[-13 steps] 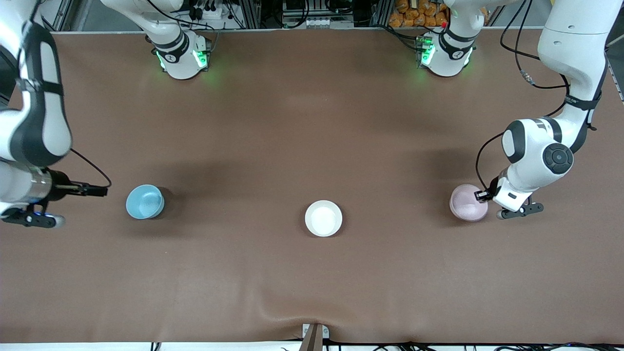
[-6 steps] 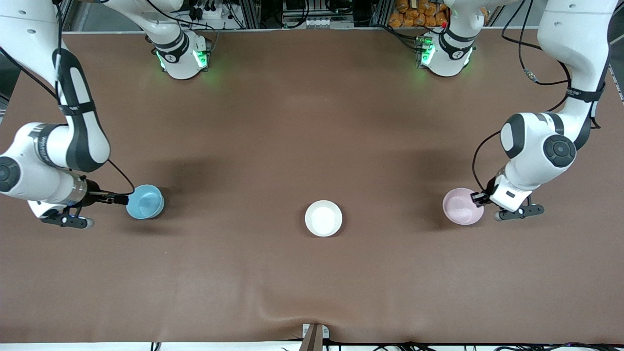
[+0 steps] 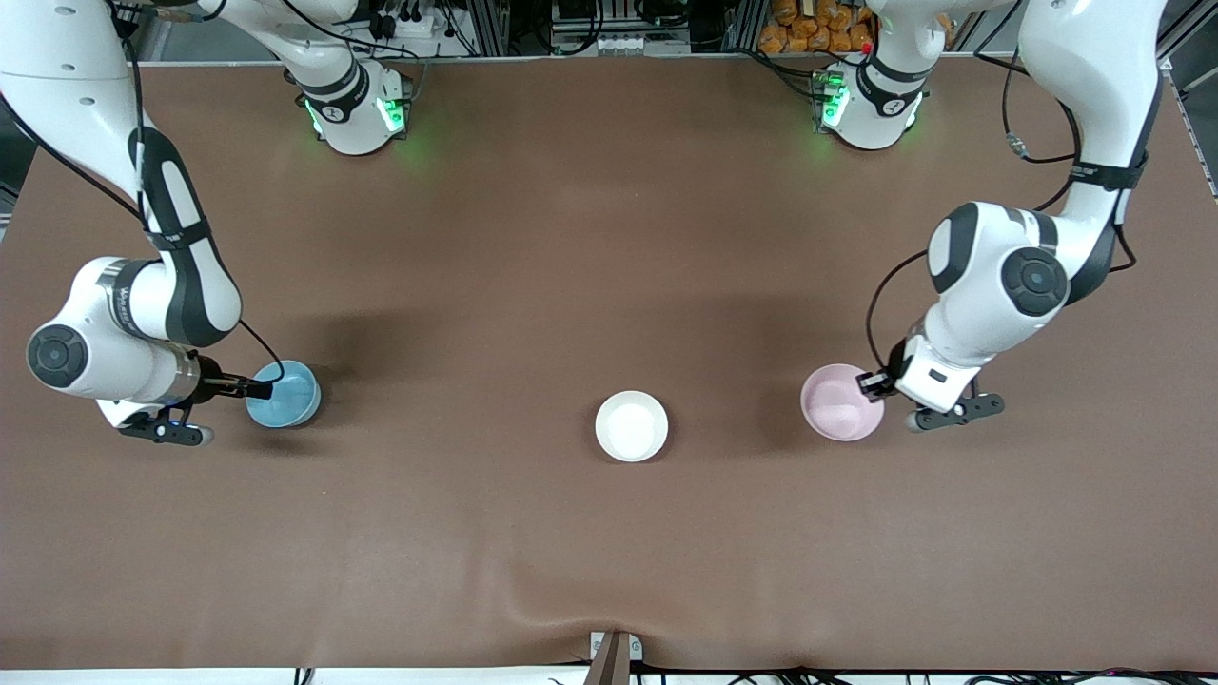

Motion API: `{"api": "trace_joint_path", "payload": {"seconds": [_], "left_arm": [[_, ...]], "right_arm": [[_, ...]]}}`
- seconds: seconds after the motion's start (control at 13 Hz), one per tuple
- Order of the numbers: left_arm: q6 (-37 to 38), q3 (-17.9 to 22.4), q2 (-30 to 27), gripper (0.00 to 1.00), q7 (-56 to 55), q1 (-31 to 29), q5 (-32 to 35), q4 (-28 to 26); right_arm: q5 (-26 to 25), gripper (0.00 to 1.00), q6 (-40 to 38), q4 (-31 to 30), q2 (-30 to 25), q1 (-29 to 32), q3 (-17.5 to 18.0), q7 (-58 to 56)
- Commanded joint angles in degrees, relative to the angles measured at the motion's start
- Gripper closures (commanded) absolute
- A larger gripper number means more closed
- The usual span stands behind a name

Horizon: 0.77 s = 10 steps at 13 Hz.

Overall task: Stack pink and blue bowls on white bowl
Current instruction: 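Grasp the pink bowl with the left gripper while the right gripper reaches the blue bowl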

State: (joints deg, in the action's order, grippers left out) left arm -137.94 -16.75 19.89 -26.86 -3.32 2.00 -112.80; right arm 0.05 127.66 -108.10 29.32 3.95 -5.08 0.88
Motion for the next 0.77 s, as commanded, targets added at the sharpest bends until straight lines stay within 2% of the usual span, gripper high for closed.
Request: {"api": "trace_joint_path", "payload": {"seconds": [0.0, 0.23, 0.38, 0.54, 0.62, 0.69], "left_arm": [[1.18, -0.21, 1.82, 1.0, -5.2, 4.27, 0.2, 4.15], [1.18, -0.21, 7.69, 1.0, -14.51, 11.03, 0.28, 12.05], [1.18, -0.12, 11.91, 1.0, -19.52, 16.38, 0.55, 16.8], [1.18, 0.32, 17.26, 1.0, -26.72, 21.58, 0.81, 22.95], [1.18, 1.27, 18.6, 1.0, -30.32, 24.13, 0.9, 24.11], [1.18, 3.29, 18.52, 1.0, -31.06, 26.33, 0.81, 24.12]], "right_arm": [[0.65, 0.0, 0.75, -1.15, 0.12, 0.97, 0.86, 0.7], [0.74, 0.03, 0.75, -1.58, 0.38, 0.97, 0.86, 0.7], [0.74, 0.44, 0.92, -1.68, 0.38, 1.06, 0.86, 0.7], [0.83, 0.8, 1.1, -1.76, 0.38, 1.06, 0.86, 0.7], [1.26, 0.95, 1.27, -1.76, 0.47, 1.15, 0.86, 0.7], [2.14, 1.0, 1.28, -1.76, 0.47, 1.23, 0.86, 0.7]]}}
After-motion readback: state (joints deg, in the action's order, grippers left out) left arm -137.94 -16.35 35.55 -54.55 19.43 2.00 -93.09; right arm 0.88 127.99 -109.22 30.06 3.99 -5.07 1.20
